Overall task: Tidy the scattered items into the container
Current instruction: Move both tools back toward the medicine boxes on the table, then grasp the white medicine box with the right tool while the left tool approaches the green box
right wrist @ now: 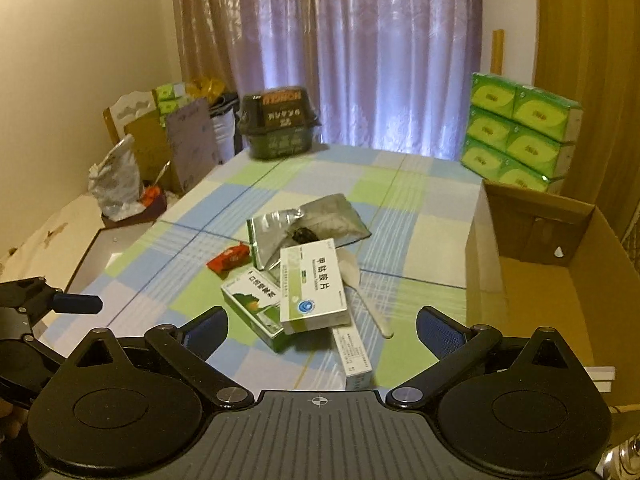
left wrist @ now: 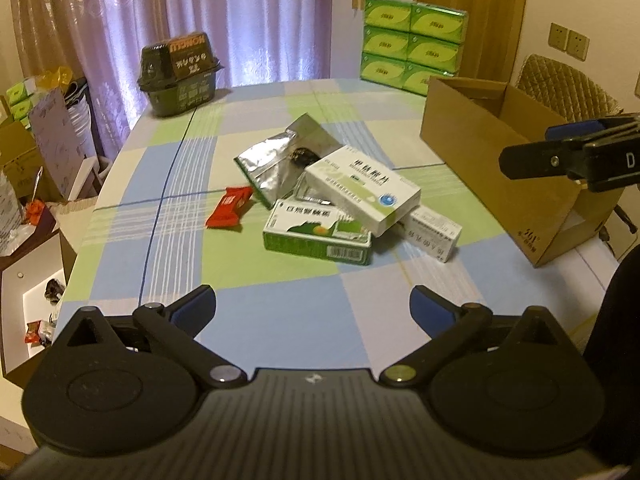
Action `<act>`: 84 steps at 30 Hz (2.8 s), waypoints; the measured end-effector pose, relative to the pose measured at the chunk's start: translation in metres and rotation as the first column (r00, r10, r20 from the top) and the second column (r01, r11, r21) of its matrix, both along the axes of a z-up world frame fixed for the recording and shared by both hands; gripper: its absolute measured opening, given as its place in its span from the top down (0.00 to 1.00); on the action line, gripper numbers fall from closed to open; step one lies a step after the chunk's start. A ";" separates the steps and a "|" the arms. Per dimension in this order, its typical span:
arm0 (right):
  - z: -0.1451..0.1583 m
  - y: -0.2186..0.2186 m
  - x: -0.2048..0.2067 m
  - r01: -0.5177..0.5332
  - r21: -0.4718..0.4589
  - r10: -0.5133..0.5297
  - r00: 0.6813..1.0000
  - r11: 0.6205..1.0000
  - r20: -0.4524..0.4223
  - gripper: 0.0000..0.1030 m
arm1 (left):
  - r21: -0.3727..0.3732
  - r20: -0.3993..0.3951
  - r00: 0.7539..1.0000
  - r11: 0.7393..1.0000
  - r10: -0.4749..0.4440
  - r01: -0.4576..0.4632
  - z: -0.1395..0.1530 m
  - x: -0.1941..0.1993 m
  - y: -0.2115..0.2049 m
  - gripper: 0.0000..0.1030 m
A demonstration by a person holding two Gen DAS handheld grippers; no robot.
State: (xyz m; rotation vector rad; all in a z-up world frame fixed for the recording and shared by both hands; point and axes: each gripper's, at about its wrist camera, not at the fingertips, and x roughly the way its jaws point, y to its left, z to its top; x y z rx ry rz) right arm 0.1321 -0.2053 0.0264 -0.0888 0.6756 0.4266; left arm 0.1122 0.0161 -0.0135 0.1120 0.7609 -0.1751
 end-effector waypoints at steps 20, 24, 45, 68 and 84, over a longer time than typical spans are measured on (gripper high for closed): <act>-0.057 0.035 0.073 -0.096 -0.075 0.091 0.994 0.993 -0.063 0.00 | 0.058 -0.046 0.997 0.997 -0.055 0.058 -0.039 0.049 0.018 0.02; -0.069 0.042 0.092 -0.118 -0.076 0.113 0.991 0.990 -0.074 0.00 | 0.078 -0.042 0.995 0.993 -0.086 0.089 -0.047 0.064 0.014 0.02; -0.111 0.057 0.150 -0.155 -0.089 0.133 0.968 0.984 -0.212 0.27 | 0.064 -0.046 0.977 0.975 -0.210 0.213 -0.082 0.114 -0.007 0.01; -0.094 0.024 0.140 -0.057 -0.011 0.053 0.973 0.998 -0.223 0.28 | 0.044 -0.121 0.860 0.863 -0.496 0.504 -0.087 0.103 -0.029 0.01; -0.088 -0.002 0.128 0.004 0.001 -0.003 0.976 1.000 -0.216 0.28 | 0.210 -0.144 0.835 0.808 -0.531 0.550 -0.102 0.149 -0.048 0.04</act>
